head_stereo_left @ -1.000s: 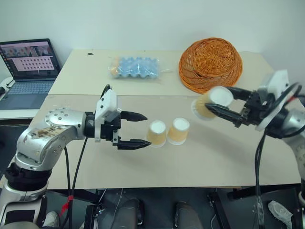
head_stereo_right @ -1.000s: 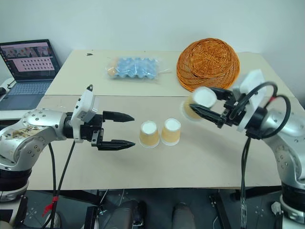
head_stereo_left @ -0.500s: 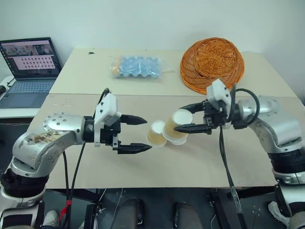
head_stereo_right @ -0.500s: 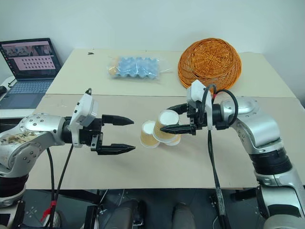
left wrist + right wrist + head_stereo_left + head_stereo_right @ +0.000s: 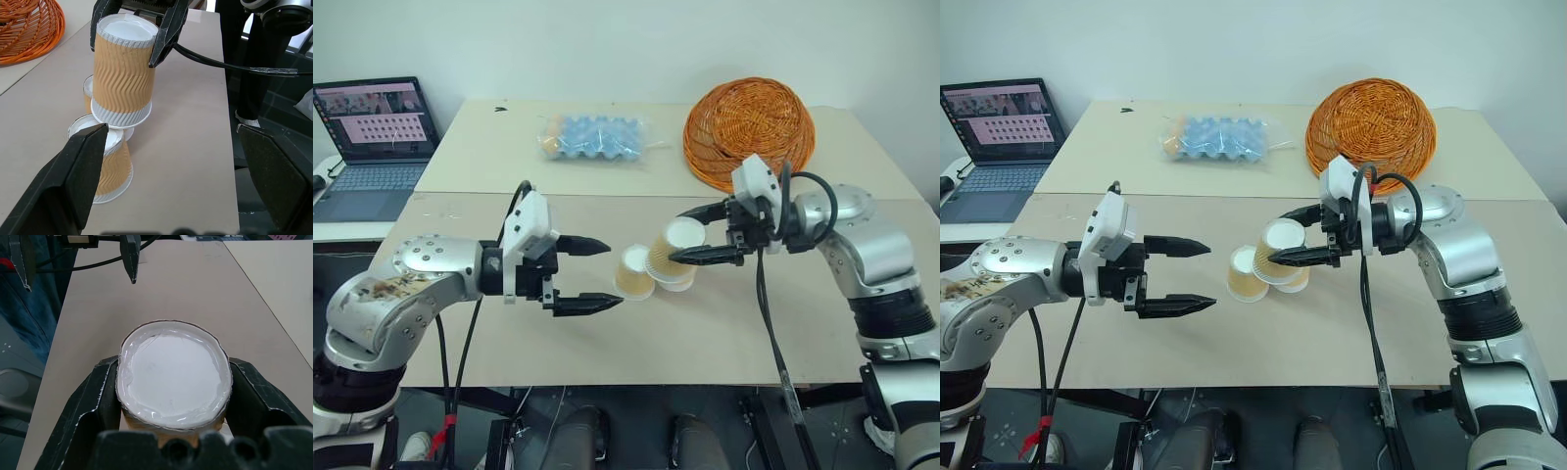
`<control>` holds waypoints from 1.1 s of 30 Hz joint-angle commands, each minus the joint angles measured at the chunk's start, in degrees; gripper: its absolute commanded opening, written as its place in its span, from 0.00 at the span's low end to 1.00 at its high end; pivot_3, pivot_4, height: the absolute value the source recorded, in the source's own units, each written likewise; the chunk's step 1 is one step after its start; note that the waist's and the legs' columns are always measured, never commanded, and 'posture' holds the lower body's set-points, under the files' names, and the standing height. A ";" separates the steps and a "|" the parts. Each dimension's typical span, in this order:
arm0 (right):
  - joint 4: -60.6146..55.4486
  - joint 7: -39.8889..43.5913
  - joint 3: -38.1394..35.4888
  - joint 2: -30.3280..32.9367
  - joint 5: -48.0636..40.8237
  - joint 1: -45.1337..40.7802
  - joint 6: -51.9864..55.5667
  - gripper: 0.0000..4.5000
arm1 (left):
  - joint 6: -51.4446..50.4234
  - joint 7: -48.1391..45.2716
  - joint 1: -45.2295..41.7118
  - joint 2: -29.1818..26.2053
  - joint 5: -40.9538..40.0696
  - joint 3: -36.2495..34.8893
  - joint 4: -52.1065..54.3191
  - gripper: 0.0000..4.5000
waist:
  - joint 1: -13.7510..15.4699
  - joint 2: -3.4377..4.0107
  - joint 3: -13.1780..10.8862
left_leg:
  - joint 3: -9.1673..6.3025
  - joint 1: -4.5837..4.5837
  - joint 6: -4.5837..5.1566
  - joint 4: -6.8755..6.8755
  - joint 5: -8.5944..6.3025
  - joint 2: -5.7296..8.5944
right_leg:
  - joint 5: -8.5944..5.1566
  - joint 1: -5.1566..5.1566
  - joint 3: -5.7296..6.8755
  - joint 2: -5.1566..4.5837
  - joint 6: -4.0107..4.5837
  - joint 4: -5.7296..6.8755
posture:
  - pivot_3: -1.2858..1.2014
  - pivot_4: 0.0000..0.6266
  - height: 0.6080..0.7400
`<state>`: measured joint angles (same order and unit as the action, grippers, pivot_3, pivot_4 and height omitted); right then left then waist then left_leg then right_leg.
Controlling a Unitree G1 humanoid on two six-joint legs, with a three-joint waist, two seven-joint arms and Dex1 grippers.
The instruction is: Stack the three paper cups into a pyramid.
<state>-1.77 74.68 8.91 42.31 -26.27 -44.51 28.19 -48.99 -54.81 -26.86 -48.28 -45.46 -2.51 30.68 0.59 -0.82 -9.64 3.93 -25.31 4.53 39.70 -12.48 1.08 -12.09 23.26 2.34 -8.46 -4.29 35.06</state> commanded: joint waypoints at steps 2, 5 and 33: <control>-3.02 1.82 -1.64 2.33 -0.47 -1.45 0.63 0.58 | 0.44 0.14 -0.25 -0.41 -0.99 -1.16 1.14 1.00 | 0.01 0.00 0.00 | 0.00 0.00 -0.01 -0.01 0.00 0.00 | 0.00 0.01 0.00 0.00 0.00 0.00 | 0.52 0.24 0.90; -3.61 2.57 -2.08 3.55 -0.57 -1.33 0.87 0.58 | 0.47 0.29 -0.27 -0.27 -0.98 -1.13 1.03 1.00 | 0.00 0.00 0.00 | 0.00 0.00 -0.01 -0.01 0.00 0.00 | 0.00 0.00 0.00 0.00 0.00 -0.01 | 0.52 0.24 0.90; -0.97 3.59 -0.14 2.27 1.75 -6.99 0.66 0.58 | 0.73 0.47 -0.61 0.34 -0.45 -0.78 0.22 1.00 | 0.03 0.00 -0.01 | 0.00 -0.01 -0.02 -0.02 -0.01 0.00 | 0.00 0.03 -0.01 -0.01 0.00 -0.02 | 0.52 0.24 0.90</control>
<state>-2.87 77.61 8.90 44.73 -24.81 -49.98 30.24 -48.95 -54.57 -26.87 -47.99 -45.30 -2.48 30.48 0.61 -0.81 -9.65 3.93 -25.31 4.51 39.68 -12.49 1.08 -12.09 23.29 2.33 -8.46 -4.28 35.03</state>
